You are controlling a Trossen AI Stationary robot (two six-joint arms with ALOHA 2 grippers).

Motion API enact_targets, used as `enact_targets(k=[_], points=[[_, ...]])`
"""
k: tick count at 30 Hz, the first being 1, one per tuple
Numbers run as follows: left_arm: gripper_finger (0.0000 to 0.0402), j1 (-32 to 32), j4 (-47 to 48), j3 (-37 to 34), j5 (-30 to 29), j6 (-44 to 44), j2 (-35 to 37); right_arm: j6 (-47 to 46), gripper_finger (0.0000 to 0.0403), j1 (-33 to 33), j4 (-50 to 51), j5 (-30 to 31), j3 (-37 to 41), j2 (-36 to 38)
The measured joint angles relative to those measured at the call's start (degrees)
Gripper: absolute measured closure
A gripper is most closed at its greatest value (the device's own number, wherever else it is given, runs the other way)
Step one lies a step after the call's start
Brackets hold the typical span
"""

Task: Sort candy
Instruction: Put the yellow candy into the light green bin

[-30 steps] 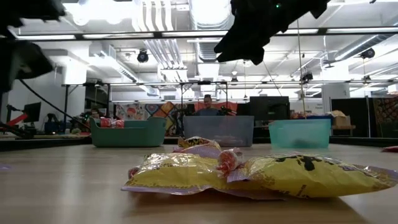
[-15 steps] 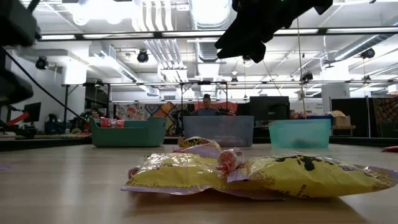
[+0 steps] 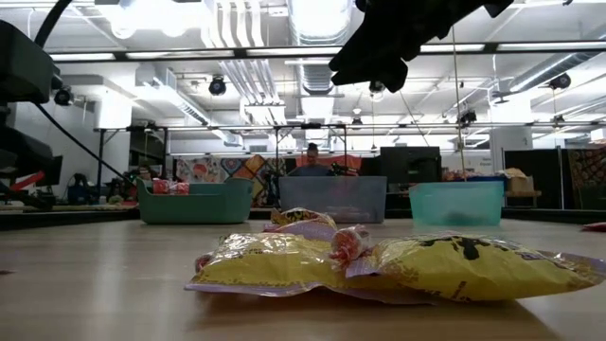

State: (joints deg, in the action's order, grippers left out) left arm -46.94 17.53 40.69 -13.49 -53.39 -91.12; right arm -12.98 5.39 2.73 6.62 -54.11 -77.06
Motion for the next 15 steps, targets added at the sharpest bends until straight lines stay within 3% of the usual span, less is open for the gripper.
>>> enact_targets(k=[7, 11, 15], points=[[0.0389, 0.1, 2.9, -0.1, -0.2, 0.6, 0.9, 0.1, 0.0268, 0.0, 0.0, 0.0, 0.3, 0.0], [0.0395, 0.0, 4.4, -0.1, -2.5, 0.3, 1.6, 0.1, 0.0273, 0.0, 0.0, 0.0, 1.0, 0.0], [0.04, 1.3, 9.4, -0.3, -9.2, 0.1, 4.4, 0.1, 0.0275, 0.0, 0.0, 0.9, 1.2, 0.0]])
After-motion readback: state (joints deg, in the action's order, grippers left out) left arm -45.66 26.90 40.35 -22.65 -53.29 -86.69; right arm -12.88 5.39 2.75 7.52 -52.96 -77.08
